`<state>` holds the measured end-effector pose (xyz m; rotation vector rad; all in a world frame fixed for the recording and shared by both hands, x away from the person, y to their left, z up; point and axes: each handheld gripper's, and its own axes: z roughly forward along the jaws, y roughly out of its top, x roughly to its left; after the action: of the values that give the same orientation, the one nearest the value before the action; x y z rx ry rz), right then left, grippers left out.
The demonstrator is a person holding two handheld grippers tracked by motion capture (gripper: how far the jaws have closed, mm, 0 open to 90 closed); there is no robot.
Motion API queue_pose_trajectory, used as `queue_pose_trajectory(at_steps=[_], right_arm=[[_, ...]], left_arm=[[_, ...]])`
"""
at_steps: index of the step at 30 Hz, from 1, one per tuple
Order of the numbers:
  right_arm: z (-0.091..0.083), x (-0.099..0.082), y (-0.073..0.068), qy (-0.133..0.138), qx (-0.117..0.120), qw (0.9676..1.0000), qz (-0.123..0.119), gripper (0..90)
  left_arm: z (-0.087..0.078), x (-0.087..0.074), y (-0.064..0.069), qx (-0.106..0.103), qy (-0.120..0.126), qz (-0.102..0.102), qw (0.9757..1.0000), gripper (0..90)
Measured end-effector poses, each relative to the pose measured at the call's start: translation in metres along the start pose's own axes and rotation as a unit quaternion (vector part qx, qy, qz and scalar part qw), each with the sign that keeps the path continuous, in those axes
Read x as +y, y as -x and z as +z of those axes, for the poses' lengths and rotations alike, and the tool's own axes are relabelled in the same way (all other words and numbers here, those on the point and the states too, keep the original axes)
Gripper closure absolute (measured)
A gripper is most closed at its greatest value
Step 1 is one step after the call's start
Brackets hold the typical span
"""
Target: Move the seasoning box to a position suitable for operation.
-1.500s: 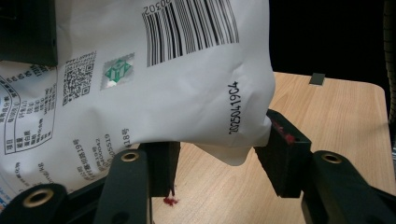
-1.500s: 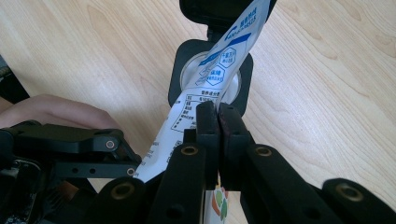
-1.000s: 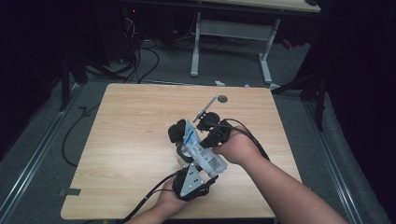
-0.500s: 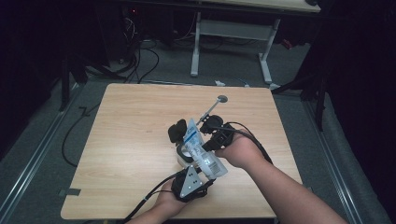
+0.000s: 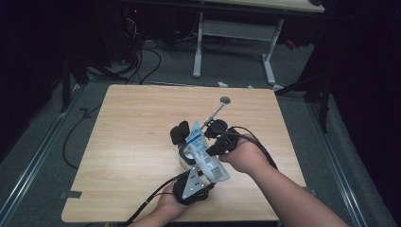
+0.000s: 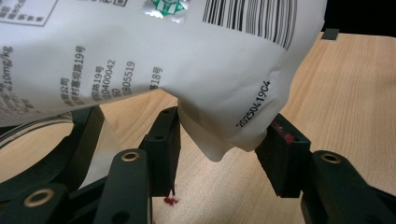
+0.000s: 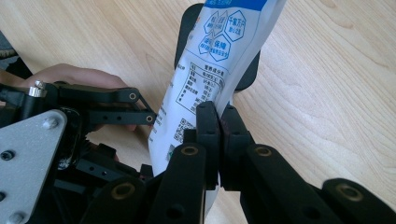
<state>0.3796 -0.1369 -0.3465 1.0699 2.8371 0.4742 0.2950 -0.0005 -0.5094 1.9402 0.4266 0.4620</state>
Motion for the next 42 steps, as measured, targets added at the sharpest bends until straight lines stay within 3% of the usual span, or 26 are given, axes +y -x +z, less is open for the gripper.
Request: queue_pose_trajectory(at_steps=[20,34,42], right_arm=[[0.0013,-0.0047,0.0006,0.001,-0.001,1.0,0.007,88.7],[-0.0001,-0.0068,0.0019,0.004,0.001,0.9998,0.017,88.6],[0.0011,-0.008,0.0029,0.007,0.003,0.9999,0.012,88.6]], left_arm=[[0.003,-0.0034,-0.0019,0.002,-0.01,-0.003,0.9999,52.1],[0.0037,-0.0051,-0.0022,-0.005,-0.018,-0.004,0.9998,50.8],[0.0002,-0.0061,-0.0031,-0.016,-0.02,-0.005,0.9997,48.0]])
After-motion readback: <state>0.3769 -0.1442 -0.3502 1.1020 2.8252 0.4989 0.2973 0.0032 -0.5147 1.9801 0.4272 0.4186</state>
